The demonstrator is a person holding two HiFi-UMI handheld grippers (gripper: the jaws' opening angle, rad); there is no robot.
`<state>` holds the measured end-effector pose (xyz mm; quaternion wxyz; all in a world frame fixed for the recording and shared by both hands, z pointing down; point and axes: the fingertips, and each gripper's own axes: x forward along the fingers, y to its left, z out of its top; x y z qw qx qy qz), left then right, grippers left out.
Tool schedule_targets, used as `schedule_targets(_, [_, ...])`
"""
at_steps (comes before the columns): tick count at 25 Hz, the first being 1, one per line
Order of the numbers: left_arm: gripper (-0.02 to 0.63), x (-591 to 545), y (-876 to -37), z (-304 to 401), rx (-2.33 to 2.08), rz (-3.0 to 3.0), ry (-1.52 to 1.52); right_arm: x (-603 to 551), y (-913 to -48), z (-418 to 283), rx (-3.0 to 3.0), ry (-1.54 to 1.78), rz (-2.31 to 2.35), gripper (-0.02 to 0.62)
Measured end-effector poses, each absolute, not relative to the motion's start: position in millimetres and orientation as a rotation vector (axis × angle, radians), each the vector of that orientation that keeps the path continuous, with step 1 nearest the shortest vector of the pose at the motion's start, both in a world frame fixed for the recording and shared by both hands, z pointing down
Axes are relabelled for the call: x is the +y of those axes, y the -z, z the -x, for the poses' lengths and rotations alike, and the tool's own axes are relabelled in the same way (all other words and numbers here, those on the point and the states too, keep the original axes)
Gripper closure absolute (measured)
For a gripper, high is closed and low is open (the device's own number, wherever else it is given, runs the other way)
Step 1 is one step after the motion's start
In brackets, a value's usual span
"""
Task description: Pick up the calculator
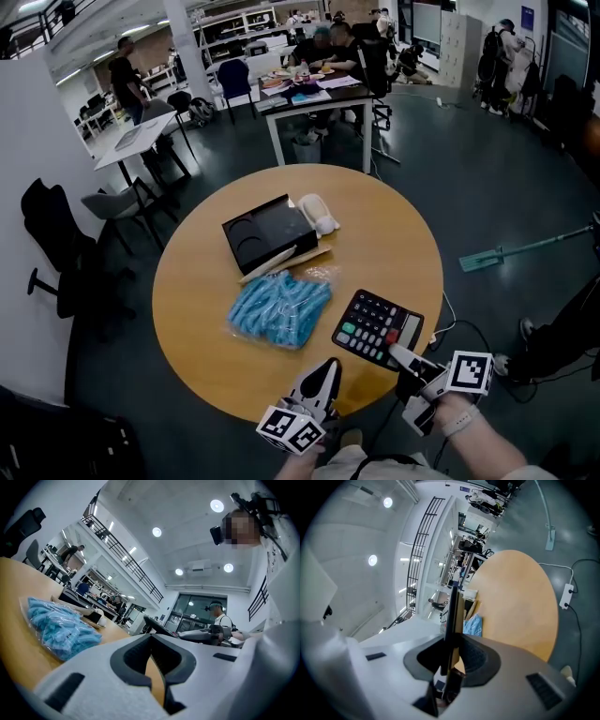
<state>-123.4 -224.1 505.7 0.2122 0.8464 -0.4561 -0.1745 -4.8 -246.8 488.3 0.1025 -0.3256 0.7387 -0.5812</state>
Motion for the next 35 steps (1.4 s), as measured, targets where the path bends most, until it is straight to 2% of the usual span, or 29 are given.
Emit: schedule_targets(35, [0.601,-184,-494,153,-1.362,-2.331,0.484,-210,-444,21,2.118,1.655,0.806,0.515])
